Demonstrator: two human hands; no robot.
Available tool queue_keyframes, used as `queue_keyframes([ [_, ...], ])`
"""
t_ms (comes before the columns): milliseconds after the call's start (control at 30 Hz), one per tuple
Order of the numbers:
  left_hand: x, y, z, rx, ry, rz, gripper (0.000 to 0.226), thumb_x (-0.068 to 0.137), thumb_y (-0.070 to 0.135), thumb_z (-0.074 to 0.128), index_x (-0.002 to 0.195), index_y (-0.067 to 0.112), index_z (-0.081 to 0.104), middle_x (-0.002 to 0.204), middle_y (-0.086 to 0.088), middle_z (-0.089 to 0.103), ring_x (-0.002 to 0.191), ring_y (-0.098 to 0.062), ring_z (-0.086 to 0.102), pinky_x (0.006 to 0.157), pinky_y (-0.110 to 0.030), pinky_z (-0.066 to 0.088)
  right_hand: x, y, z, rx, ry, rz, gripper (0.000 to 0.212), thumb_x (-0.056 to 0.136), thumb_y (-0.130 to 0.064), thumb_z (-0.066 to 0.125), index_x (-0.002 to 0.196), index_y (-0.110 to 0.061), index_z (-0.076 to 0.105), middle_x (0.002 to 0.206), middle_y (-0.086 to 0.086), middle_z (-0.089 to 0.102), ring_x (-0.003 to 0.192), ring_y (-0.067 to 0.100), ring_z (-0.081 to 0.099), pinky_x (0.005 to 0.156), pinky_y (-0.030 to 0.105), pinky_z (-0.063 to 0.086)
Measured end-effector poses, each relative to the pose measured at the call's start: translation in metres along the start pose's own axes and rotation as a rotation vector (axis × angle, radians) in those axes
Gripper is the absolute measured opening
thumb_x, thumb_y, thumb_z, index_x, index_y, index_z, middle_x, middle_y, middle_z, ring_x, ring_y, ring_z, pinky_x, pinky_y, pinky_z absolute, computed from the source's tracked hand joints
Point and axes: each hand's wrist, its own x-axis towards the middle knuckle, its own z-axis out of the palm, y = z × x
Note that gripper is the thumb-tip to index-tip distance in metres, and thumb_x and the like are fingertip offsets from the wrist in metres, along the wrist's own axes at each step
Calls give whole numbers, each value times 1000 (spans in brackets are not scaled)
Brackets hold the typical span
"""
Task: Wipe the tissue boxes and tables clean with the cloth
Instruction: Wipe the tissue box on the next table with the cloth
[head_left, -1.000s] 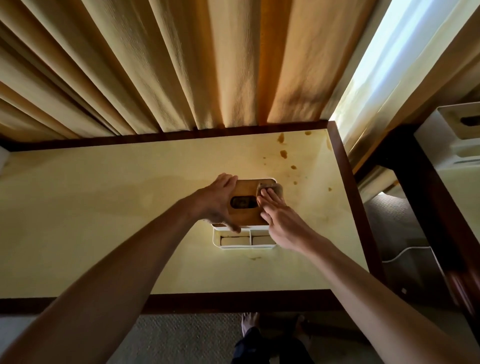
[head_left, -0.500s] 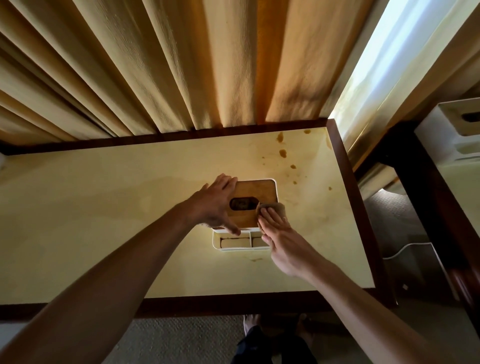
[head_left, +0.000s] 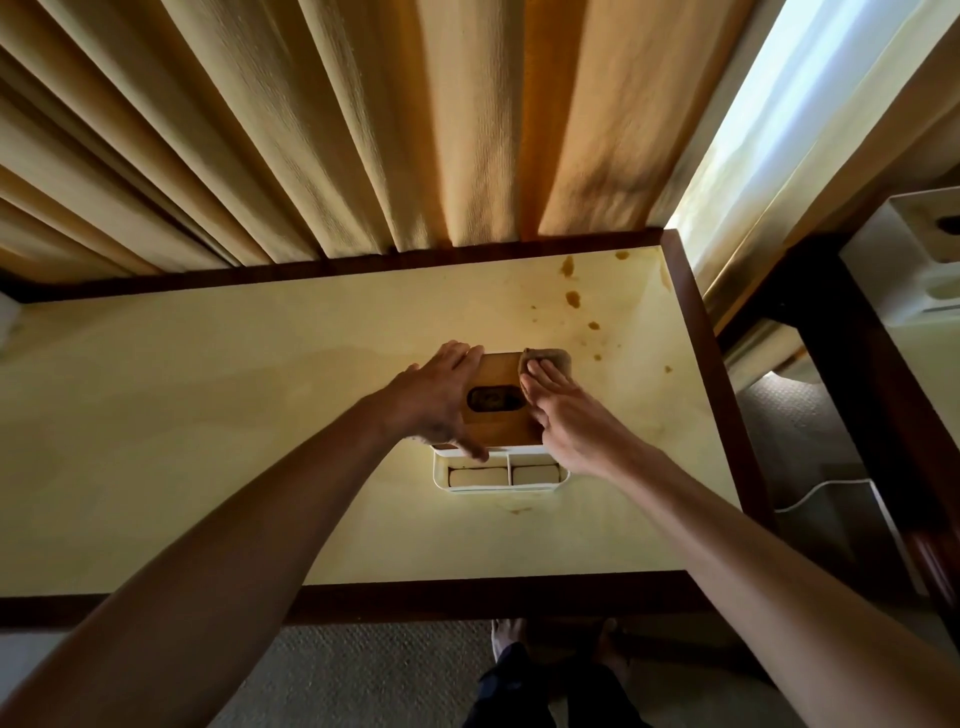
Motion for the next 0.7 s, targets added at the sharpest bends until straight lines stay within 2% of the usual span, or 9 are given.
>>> queue_keyframes([
  [100, 1, 0, 0, 25, 1, -1, 140, 62, 67, 82, 158, 20, -9, 166, 2, -7, 152, -23, 6, 117, -48, 25, -22, -1, 8, 27, 14, -29, 55, 103, -5, 40, 153, -5, 18, 163, 9, 6, 150, 18, 0, 121, 28, 1],
  [233, 2, -1, 2, 19, 11, 9, 142, 60, 68, 82, 158, 19, -8, 165, 1, -5, 151, -24, 9, 116, -47, 27, -57, -2, 17, 66, -30, -52, 56, 103, -4, 39, 154, -10, 17, 163, 0, 6, 149, 10, -2, 115, 18, -5],
  [433, 2, -1, 1, -27, 12, 20, 140, 62, 63, 84, 158, 18, -7, 165, 0, -5, 150, -25, 10, 117, -44, 24, -55, -1, 16, 62, -61, -52, 56, 103, -4, 36, 154, -10, 13, 163, 0, 3, 149, 9, -5, 112, 16, -7],
  [600, 1, 0, 1, -22, 4, 22, 139, 64, 61, 85, 158, 17, -8, 165, -1, -8, 151, -25, 6, 118, -43, 24, -29, -1, 10, 44, 3, -40, 55, 102, -4, 38, 153, -6, 18, 163, 8, 5, 151, 18, -1, 122, 29, 3],
  [700, 3, -1, 1, -17, -4, 14, 140, 62, 63, 85, 158, 19, -8, 165, 0, -7, 150, -27, 10, 117, -44, 27, -2, -4, -4, 0, -18, 6, 56, 103, -5, 35, 154, -5, 13, 163, 11, 0, 151, 21, -4, 123, 35, 2],
])
